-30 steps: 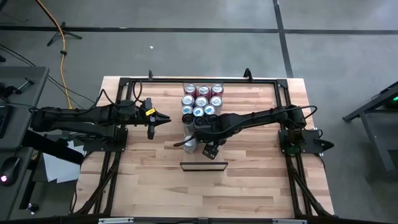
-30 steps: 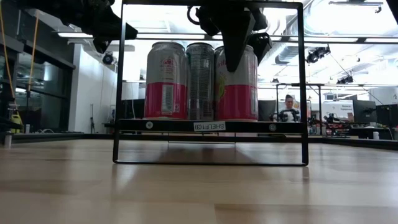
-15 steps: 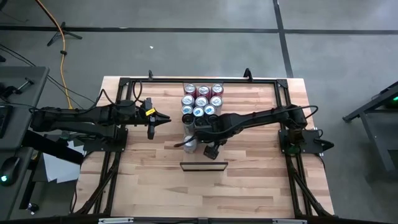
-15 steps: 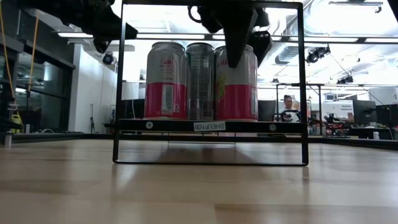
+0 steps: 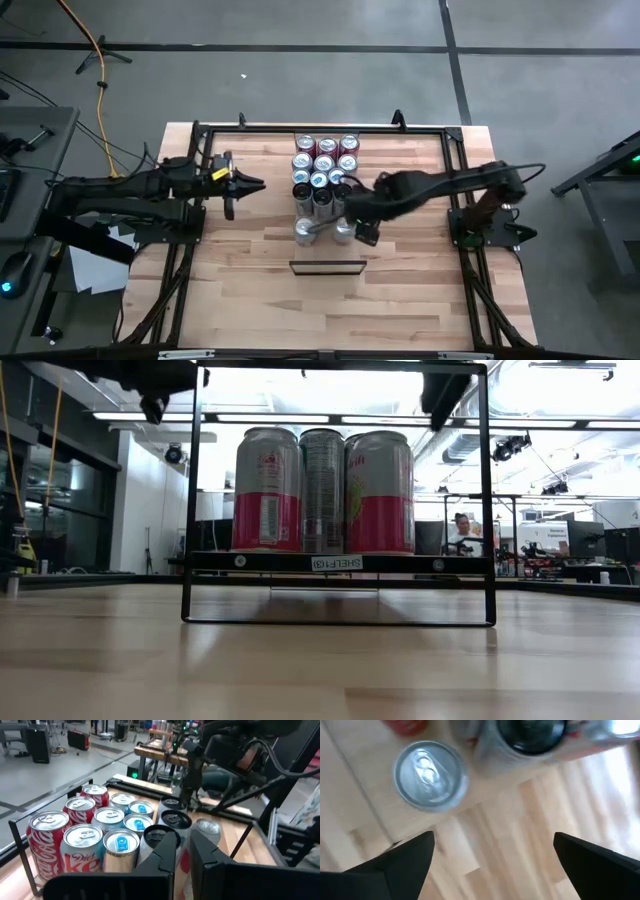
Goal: Place canned beverage on shelf
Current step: Put the pink soda can on the shelf aligned with the other pink white soda can
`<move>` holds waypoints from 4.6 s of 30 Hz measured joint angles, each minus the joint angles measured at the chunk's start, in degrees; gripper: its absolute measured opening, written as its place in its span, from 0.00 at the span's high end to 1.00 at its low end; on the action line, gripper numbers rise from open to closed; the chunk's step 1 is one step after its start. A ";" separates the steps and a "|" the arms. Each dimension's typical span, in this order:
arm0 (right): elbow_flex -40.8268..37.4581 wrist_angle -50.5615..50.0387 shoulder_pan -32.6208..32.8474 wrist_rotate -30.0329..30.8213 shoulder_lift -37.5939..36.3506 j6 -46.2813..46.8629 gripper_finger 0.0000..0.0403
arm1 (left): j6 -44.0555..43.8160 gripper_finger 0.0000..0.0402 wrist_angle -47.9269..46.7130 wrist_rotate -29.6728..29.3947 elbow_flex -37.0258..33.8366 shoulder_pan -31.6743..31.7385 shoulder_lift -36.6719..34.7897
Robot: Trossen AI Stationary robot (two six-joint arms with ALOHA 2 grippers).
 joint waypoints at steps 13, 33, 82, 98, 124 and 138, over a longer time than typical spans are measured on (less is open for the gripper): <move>-33.55 9.89 8.83 -2.78 -21.73 19.97 0.02 | -4.38 1.00 -0.22 -2.80 -0.04 0.00 -2.18; -45.72 33.18 2.29 -11.88 -27.45 19.27 0.11 | -2.95 1.00 -0.09 -5.53 -0.04 0.00 -2.18; -55.07 43.79 0.68 -14.24 -33.31 11.31 1.00 | -1.02 1.00 -0.09 -5.49 -0.09 0.00 -2.16; -68.14 76.04 1.00 -9.90 -39.62 0.08 1.00 | -1.34 1.00 -0.12 -6.12 -0.09 0.00 -2.16; -68.14 86.95 1.00 -7.99 -25.26 -8.29 1.00 | -1.51 1.00 -1.20 -6.99 -0.09 0.00 -2.12; -68.14 87.06 1.00 -7.97 -25.28 -5.19 1.00 | -1.47 1.00 -2.52 -6.99 -0.09 0.00 -2.14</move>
